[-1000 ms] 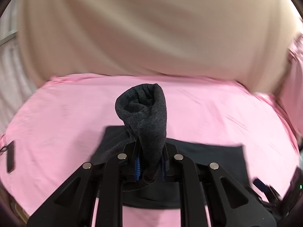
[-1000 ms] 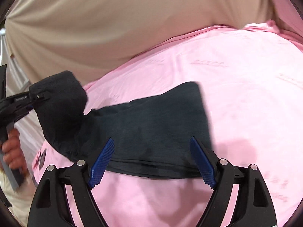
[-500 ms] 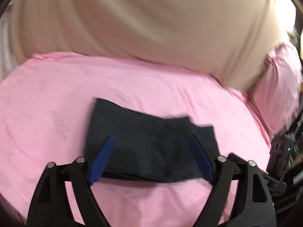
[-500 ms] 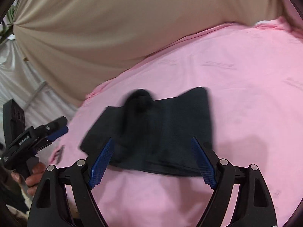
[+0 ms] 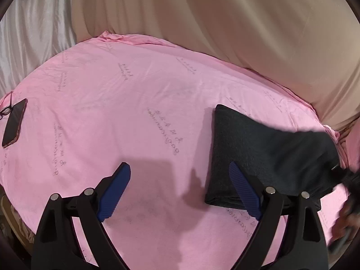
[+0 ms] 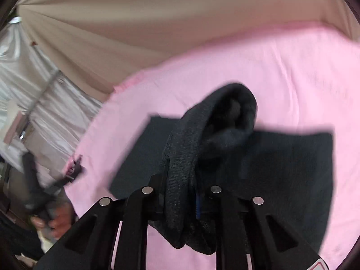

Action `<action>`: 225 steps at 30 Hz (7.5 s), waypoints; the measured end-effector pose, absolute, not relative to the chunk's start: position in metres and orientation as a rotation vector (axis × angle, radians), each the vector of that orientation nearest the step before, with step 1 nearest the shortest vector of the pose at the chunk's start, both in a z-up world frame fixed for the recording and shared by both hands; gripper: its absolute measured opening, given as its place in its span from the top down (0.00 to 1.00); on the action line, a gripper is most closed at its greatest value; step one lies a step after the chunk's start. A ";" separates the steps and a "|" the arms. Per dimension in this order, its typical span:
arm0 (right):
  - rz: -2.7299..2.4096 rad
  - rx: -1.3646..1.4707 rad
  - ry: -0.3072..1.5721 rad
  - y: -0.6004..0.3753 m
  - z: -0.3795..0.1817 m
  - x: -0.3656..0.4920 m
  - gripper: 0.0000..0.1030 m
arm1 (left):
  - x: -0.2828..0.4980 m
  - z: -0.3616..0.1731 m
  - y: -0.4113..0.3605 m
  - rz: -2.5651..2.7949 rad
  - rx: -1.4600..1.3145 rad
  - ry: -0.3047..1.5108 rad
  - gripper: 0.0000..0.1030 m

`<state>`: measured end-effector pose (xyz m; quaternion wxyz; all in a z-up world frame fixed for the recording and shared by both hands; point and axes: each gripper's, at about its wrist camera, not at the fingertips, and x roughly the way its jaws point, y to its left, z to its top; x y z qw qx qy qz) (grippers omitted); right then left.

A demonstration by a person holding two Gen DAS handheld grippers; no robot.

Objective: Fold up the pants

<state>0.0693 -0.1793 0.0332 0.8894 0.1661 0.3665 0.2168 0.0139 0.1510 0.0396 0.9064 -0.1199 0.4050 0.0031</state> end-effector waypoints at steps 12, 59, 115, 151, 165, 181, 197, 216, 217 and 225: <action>0.223 0.415 0.904 -0.253 -0.048 0.059 0.85 | 0.039 0.010 0.086 -0.108 -0.186 0.927 0.15; 0.179 0.371 0.860 -0.264 -0.037 0.012 0.91 | 0.045 0.029 0.011 -0.193 -0.039 0.918 0.47; 0.024 0.384 0.783 -0.280 -0.003 -0.082 0.54 | -0.063 -0.018 0.038 -0.159 0.090 0.977 0.34; 0.157 0.574 0.940 -0.269 -0.045 -0.153 0.68 | -0.041 -0.026 0.047 -0.333 -0.097 1.154 0.77; 0.180 0.609 0.912 -0.268 -0.055 -0.150 0.49 | -0.039 -0.031 0.036 -0.185 0.024 1.088 0.38; 0.163 0.579 0.906 -0.265 -0.050 -0.141 0.34 | -0.021 -0.042 0.045 -0.192 -0.035 1.123 0.15; 0.238 0.571 0.924 -0.257 -0.058 -0.120 0.56 | -0.010 -0.039 0.035 -0.414 -0.142 1.158 0.58; 0.353 0.291 0.381 -0.224 0.171 -0.194 0.75 | -0.100 0.197 0.056 -0.574 -0.064 0.543 0.81; 0.355 0.257 0.321 -0.220 0.192 -0.198 0.75 | -0.106 0.217 0.060 -0.574 -0.061 0.483 0.81; 0.368 0.072 -0.027 -0.204 0.314 -0.175 0.75 | -0.106 0.335 0.079 -0.506 -0.060 0.077 0.81</action>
